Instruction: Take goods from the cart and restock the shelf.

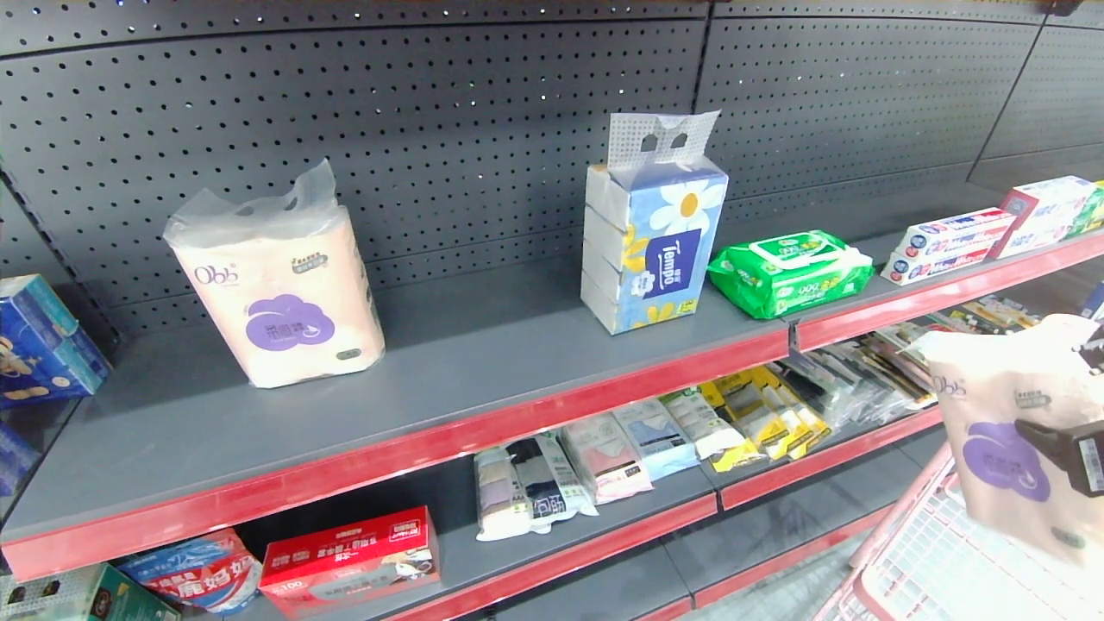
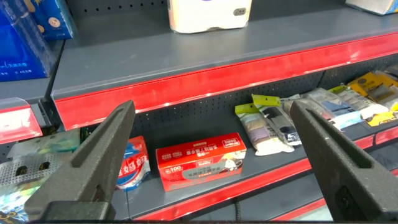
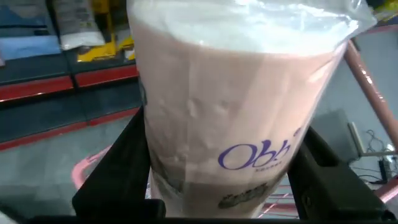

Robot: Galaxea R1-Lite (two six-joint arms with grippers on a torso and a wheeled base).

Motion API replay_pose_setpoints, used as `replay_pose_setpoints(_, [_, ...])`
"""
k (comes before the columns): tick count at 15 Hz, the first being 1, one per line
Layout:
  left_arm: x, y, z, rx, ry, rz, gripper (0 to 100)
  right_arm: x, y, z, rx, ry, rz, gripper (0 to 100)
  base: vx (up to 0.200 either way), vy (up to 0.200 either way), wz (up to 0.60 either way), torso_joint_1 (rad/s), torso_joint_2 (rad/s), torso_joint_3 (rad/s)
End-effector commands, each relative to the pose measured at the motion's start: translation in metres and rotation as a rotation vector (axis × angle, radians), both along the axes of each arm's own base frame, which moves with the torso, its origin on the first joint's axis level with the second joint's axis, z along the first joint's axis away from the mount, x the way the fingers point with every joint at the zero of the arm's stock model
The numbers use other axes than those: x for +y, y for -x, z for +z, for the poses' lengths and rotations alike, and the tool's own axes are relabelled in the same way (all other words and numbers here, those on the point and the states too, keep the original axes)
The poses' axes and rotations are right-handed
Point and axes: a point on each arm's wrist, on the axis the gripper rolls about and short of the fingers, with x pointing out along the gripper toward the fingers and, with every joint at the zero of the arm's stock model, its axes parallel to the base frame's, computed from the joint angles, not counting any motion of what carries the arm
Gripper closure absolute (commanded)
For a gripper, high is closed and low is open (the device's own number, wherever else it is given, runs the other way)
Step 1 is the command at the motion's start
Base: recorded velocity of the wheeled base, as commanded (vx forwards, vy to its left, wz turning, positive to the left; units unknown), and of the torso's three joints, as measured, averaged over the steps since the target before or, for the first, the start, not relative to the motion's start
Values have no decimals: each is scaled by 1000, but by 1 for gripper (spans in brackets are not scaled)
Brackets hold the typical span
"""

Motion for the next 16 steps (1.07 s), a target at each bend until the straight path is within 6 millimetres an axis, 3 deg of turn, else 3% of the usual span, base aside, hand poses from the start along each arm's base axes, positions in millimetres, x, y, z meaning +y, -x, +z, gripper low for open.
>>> replay_pose_setpoints(1, [0,0,0,1,0,1,0,26,35,15,-74,-52,60,100,0,0,0,0,0,0])
replay_pose_setpoints(3, [0,0,0,1,0,1,0,42,65,13,-93,-148,98,100,0,0,0,0,0,0])
replay_pose_setpoints(5, [0,0,0,1,0,1,0,56,82,15,-150,-277,176,100,0,0,0,0,0,0])
replay_pose_setpoints(8, [0,0,0,-1,0,1,0,62,100,19,-228,-332,250,100,0,0,0,0,0,0])
replay_pose_setpoints(16, [0,0,0,1,0,1,0,61,112,19,-269,-258,283,100,0,0,0,0,0,0])
